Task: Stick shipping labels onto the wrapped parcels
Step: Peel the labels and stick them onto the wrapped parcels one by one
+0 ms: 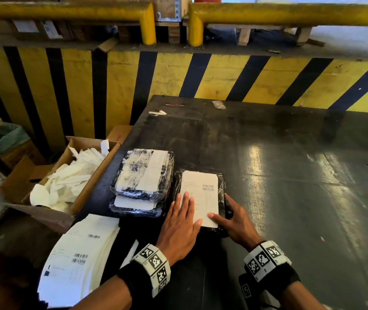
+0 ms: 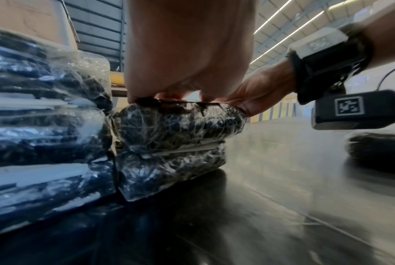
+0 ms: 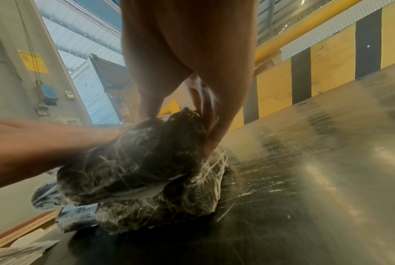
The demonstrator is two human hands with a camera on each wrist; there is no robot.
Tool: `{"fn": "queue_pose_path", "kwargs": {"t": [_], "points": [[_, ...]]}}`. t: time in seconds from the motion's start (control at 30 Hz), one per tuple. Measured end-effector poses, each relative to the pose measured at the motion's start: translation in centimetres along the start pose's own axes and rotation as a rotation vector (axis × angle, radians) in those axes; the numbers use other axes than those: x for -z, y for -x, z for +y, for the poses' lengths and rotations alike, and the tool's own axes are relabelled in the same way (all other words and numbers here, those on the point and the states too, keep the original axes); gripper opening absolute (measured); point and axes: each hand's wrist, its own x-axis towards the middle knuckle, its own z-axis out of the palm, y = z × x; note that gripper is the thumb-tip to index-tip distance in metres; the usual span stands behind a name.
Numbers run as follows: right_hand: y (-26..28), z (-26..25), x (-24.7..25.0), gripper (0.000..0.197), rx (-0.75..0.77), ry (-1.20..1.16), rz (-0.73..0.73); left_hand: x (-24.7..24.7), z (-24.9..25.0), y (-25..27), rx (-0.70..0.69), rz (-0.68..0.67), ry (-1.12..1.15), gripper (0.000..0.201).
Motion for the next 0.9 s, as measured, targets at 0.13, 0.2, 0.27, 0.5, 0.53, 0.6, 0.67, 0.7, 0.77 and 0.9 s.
{"fn": "queue_pose_path", "kwargs": {"t": [0.13,0.2,0.27,0.5,0.53,0.6,0.67,0.7,0.77,0.9], "points": [[1.6,-0.1,0.4,0.067,0.005,0.062,-0.03,-0.1,0.0,1.5,-0.032,-0.008,-0.027,0.07],[1.9,-0.6,0.4,0.072,0.015,0.357,0.011,-0.3,-0.6,1.3,-0.039,0.002,-0.036,0.07],[2.0,-1.4,-0.1,0.063,0.135,0.704,0.052,-0.6,-1.1,1.0,-0.024,-0.002,-0.03,0.069],[-1.9,-2.8,-0.8,0.085,0.07,1.05,-0.084,-0.6,-1.2,0.9,-0.018,-0.007,0.0,0.066],[-2.9,-2.9,-0.5,0.075,0.052,1.041,-0.077,-0.6,-1.1,0.9,-0.016,-0.001,-0.001,0.066],[-4.5,-3.2,-0.1,0.055,0.021,1.034,-0.073,-0.7,-1.1,0.8,-0.015,0.004,0.0,0.066],[-5.3,-3.4,0.2,0.05,0.026,1.048,-0.075,-0.8,-1.1,0.8,-0.013,0.01,0.004,0.065],[-5.2,-3.6,0.2,0.05,0.026,1.065,-0.086,-0.9,-1.2,0.8,-0.013,0.011,0.006,0.065],[-4.1,-4.0,0.0,0.052,0.033,1.085,-0.118,-1.0,-1.2,0.8,-0.016,0.009,0.012,0.065],[-0.1,-4.4,-1.1,0.072,0.223,1.174,-0.208,-1.0,-1.2,1.0,-0.013,-0.003,0.013,0.064]]}}
